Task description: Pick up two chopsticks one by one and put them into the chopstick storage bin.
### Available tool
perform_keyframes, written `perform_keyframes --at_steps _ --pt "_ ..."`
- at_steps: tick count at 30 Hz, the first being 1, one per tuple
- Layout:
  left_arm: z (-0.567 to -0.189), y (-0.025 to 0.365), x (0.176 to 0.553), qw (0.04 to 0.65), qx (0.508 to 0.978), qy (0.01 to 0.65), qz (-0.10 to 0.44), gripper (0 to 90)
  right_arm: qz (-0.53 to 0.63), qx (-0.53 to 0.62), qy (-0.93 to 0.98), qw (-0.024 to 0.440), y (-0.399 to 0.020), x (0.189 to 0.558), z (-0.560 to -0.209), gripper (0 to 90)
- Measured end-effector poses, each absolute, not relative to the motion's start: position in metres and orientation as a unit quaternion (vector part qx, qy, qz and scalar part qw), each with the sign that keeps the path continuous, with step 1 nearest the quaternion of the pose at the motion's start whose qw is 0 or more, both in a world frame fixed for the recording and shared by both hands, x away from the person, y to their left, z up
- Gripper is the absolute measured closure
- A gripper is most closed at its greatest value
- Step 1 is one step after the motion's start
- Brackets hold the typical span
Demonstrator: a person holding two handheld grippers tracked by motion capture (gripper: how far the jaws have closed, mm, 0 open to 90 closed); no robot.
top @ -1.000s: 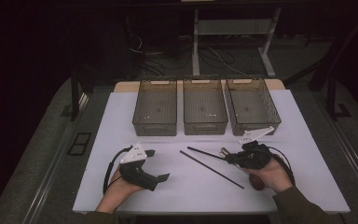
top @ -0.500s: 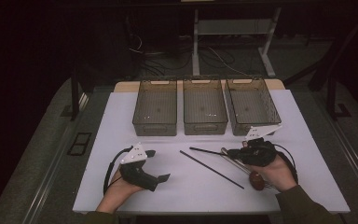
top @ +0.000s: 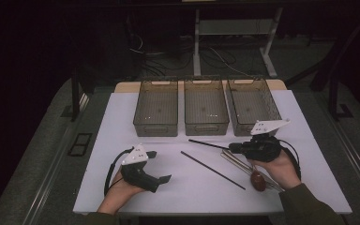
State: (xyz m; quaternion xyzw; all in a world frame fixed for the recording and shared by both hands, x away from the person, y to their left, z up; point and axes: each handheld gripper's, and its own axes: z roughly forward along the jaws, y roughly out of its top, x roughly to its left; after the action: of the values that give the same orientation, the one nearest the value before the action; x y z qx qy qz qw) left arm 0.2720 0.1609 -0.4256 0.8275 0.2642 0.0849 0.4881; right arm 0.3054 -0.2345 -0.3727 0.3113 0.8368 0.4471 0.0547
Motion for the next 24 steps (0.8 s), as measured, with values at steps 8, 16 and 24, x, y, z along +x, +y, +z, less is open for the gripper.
perform_keyframes --at_steps 8,16,24 --pt "-0.426 0.16 0.272 0.488 0.826 0.269 0.087 0.0 0.458 0.309 0.831 0.065 -0.232 0.31 -0.362 86.6" --pt "-0.427 0.16 0.273 0.486 0.828 0.266 0.089 0.0 0.471 0.309 0.823 0.073 -0.224 0.316 -0.352 86.6" --pt "-0.428 0.16 0.275 0.491 0.826 0.263 0.09 0.0 0.48 0.317 0.814 0.078 -0.216 0.326 -0.345 86.6"
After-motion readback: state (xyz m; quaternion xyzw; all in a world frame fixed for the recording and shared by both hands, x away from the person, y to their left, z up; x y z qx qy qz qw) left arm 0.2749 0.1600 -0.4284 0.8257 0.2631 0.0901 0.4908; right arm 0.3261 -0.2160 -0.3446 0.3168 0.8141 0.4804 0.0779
